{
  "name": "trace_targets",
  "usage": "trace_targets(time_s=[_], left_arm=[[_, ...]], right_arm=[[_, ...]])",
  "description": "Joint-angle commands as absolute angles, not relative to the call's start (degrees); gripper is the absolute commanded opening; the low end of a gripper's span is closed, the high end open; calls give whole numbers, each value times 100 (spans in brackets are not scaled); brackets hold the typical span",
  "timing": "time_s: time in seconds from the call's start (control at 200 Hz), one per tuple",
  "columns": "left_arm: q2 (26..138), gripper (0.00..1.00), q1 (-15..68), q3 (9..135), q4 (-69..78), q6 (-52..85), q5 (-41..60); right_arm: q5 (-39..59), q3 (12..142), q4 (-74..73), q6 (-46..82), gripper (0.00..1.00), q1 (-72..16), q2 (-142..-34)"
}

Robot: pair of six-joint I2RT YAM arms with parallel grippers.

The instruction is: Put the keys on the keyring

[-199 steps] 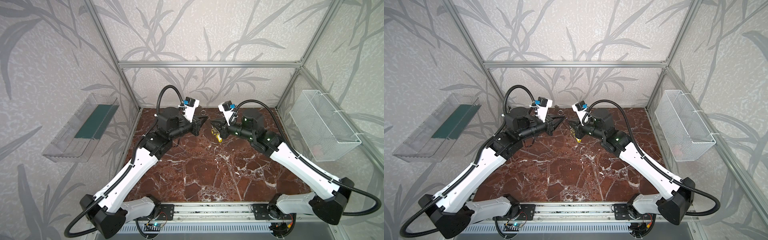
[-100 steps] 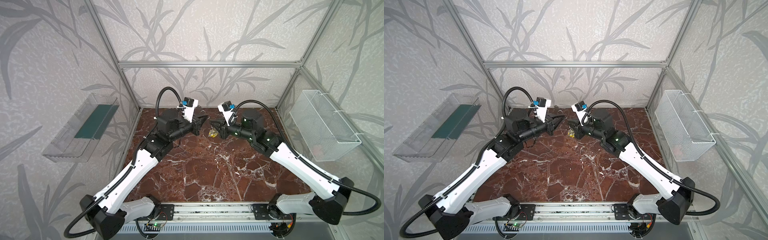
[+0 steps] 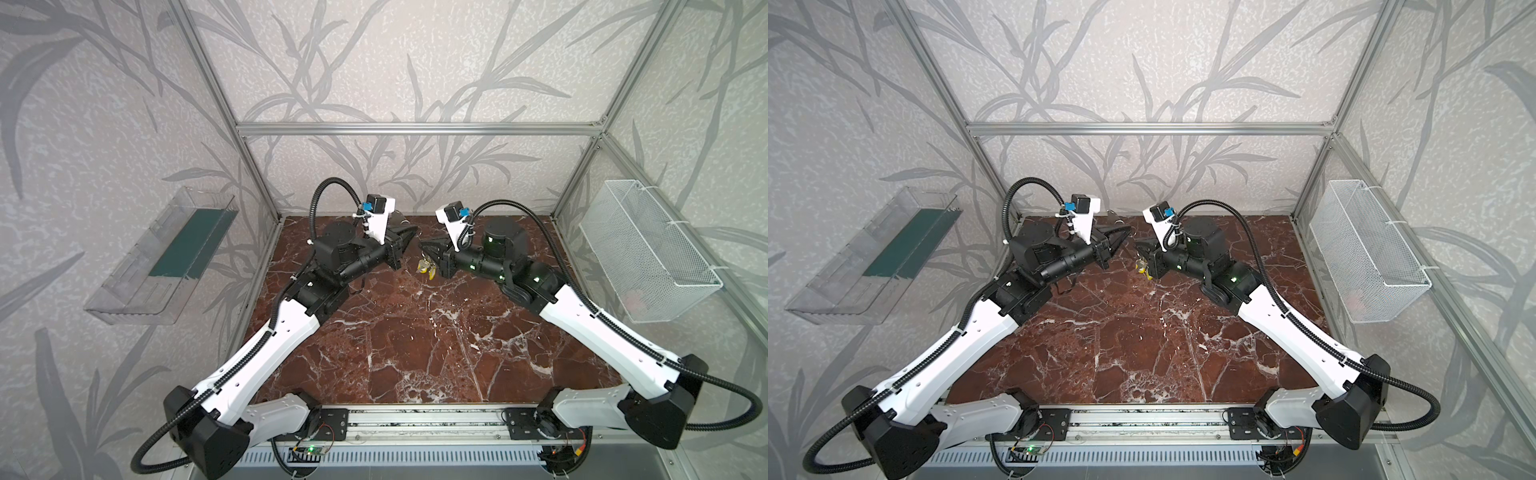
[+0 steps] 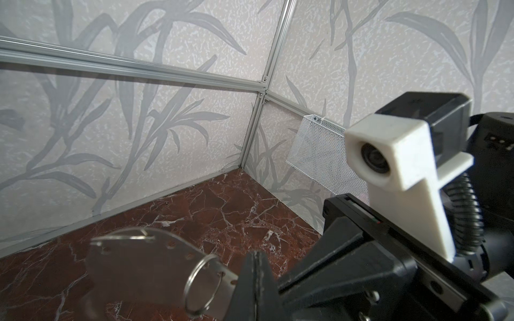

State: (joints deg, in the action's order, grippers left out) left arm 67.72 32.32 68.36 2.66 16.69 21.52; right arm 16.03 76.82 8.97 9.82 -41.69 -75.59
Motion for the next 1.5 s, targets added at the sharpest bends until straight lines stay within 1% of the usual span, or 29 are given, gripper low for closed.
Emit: trace_targets(time_s=[0.0, 0.15, 0.355, 0.415, 0.485, 0.58, 0.635, 0.725, 0.87, 0.96, 1.24, 1.33, 1.4, 1.5], left_arm=[[6769, 0, 3252, 6792, 354, 1636, 2125], [6693, 0, 3255, 6794, 148, 1563, 2096], [6621, 0, 3254, 6763, -115, 1530, 2103], [6585, 4, 3257, 6739, -137, 1530, 2108], [6569, 17, 3254, 6694, -167, 1556, 2126], [6549, 18, 3254, 6653, -247, 1574, 2166], [6548, 22, 3258, 6645, -330, 1565, 2174], [6547, 23, 3261, 6660, -433, 1556, 2173], [6512, 34, 3239, 6816, -771, 1409, 2125], [6536, 34, 3209, 7099, -1276, 1196, 2139], [6849, 36, 3026, 7975, -2757, 649, 2666], [7015, 36, 2959, 8156, -3013, 585, 2916], [7120, 33, 2952, 8237, -3074, 579, 3041], [7288, 33, 2929, 8380, -3165, 588, 3161]], right_arm=[[1517, 7820, 853, 976, 0, -4312, -7426], [1316, 7831, 948, 1002, 0, -4201, -7430], [1082, 7853, 1043, 737, 0, -4201, -7422], [1057, 7874, 1075, 640, 0, -4201, -7435], [1007, 7884, 1098, 556, 0, -4201, -7441], [966, 7905, 1126, 452, 0, -4201, -7440], [963, 7919, 1150, 406, 0, -4201, -7453], [984, 7942, 1173, 339, 0, -4201, -7461], [1109, 7968, 1233, 142, 0, -4201, -7466], [1148, 8057, 1393, -39, 0, -4203, -7505], [1204, 8244, 1844, -617, 0, -4201, -7575], [1167, 8266, 1964, -707, 0, -4201, -7602], [1176, 8246, 1977, -708, 0, -4201, -7594], [1179, 8201, 1945, -660, 0, -4201, -7570]])
